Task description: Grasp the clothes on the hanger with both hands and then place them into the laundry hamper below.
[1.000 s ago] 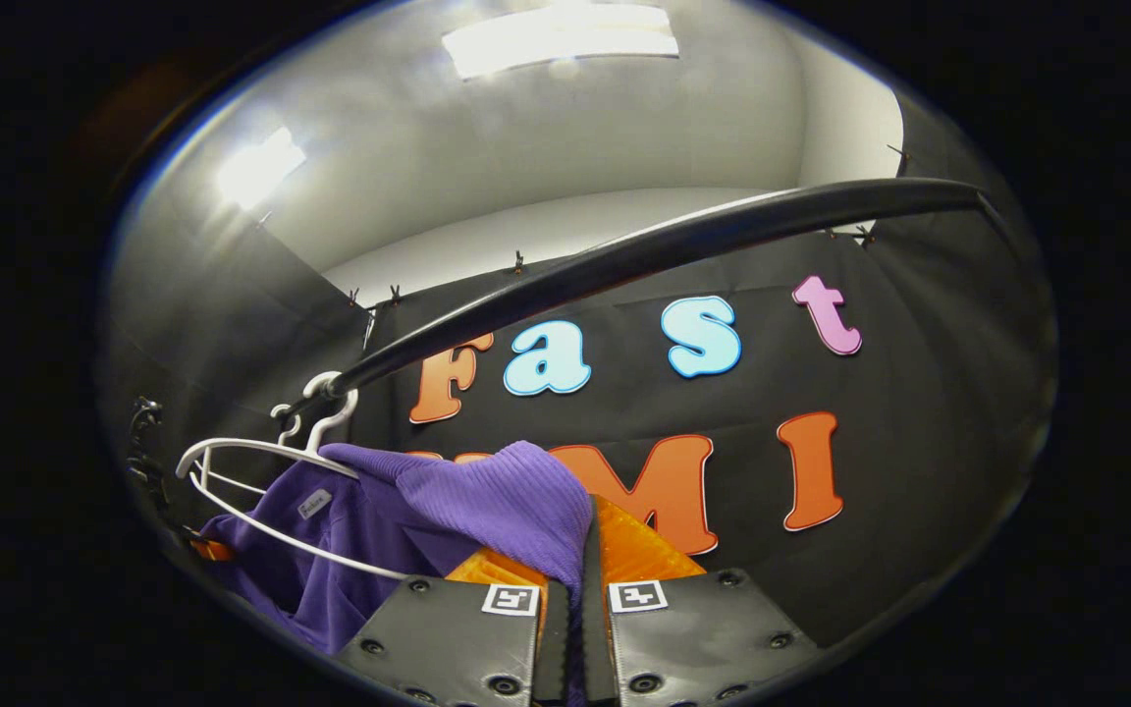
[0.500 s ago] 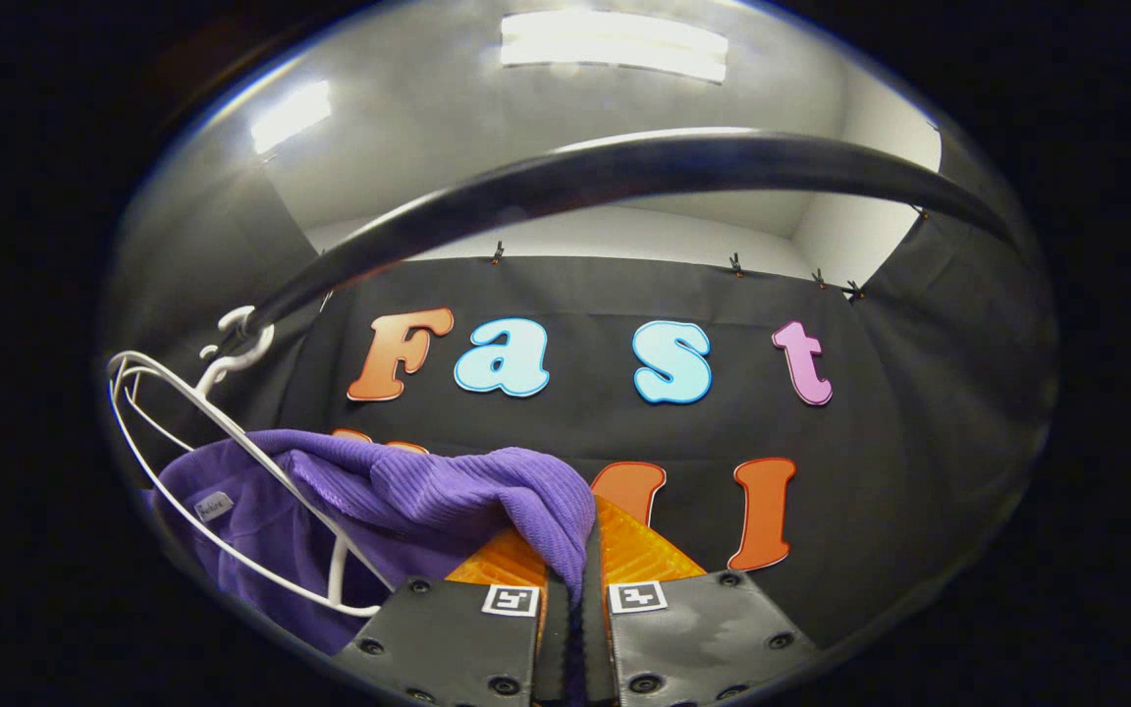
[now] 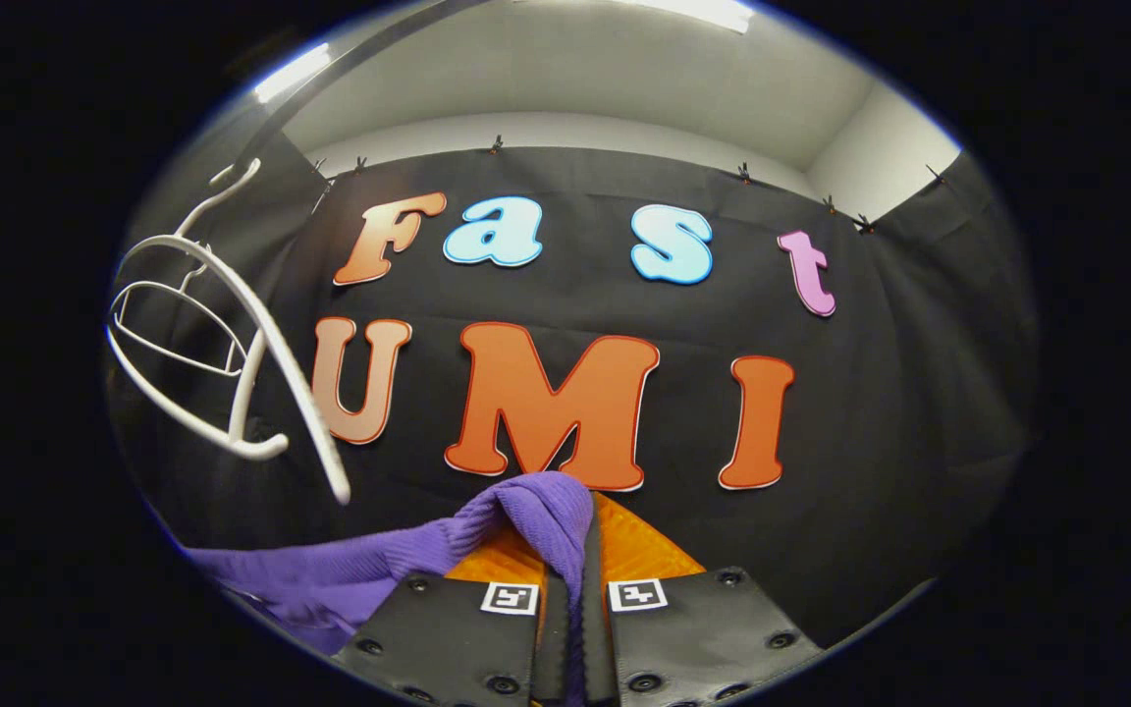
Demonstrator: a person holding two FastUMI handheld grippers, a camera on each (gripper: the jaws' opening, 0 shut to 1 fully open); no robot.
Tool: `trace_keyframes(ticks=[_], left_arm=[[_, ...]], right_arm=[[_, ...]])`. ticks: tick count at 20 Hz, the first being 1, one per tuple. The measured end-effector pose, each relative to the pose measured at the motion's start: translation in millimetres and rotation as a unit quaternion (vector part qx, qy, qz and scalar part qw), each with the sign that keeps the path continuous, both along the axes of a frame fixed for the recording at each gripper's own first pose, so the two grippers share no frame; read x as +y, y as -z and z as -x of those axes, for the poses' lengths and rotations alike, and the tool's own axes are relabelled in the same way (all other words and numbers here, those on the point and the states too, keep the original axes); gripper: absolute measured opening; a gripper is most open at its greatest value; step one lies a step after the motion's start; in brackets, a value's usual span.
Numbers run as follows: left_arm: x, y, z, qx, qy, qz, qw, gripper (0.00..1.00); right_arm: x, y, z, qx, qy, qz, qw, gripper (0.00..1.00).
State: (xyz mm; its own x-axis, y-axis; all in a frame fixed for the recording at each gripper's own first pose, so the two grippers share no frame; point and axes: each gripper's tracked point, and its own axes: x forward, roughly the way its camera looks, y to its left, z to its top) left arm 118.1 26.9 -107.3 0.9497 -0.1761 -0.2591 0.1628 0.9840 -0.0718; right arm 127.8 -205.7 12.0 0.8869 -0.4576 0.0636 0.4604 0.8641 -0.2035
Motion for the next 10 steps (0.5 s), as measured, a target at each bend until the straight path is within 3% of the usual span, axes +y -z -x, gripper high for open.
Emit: trace_keyframes(ticks=[3,5,10], left_arm=[[-7.2,-10.6,3.1,-0.014,0.009,0.0,1.0,0.07],[-20.4,-14.4,3.4,-0.021,0.024,0.003,0.999,0.09],[-86.5,-8.2,14.5,-0.023,0.099,0.004,0.995,0.09]], right_arm=[[16.5,-3.1,34.2,0.001,-0.019,0.005,1.0,0.13],[37.5,1.7,46.8,0.005,-0.049,-0.022,0.999,0.13],[70.6,26.7,67.4,0.024,-0.098,-0.089,0.991,0.13]])
